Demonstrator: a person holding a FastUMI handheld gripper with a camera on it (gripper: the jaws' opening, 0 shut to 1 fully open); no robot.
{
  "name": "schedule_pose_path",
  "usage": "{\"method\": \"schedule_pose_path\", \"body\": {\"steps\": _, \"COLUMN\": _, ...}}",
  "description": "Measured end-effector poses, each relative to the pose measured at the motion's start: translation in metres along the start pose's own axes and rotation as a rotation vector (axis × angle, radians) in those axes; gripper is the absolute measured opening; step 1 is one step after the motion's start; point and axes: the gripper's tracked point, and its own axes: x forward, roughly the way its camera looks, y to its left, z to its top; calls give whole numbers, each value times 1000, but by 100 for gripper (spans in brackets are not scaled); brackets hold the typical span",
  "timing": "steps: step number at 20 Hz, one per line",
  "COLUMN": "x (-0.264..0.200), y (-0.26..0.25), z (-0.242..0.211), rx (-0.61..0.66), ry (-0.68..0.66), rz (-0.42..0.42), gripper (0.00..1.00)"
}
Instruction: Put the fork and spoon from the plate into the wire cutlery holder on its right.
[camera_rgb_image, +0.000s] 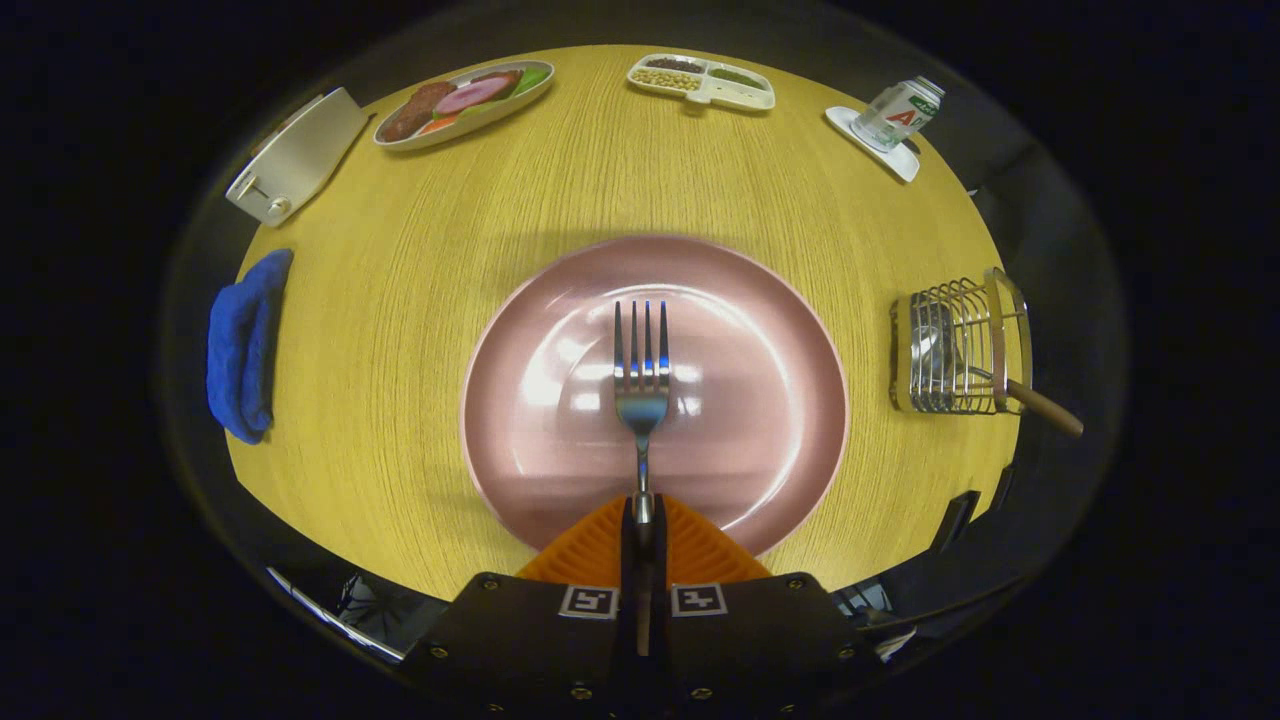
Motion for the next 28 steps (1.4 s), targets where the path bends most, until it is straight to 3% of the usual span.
{"method": "schedule_pose_path", "body": {"steps": 8, "x": -35, "y": -49, "z": 23, "rx": 30, "ry": -57, "rz": -99, "gripper": 5}}
{"method": "schedule_pose_path", "body": {"steps": 19, "x": -86, "y": -158, "z": 28, "rx": 234, "ry": -95, "rz": -224, "gripper": 5}}
{"method": "schedule_pose_path", "body": {"steps": 28, "x": -69, "y": -208, "z": 18, "rx": 315, "ry": -18, "rz": -207, "gripper": 5}}
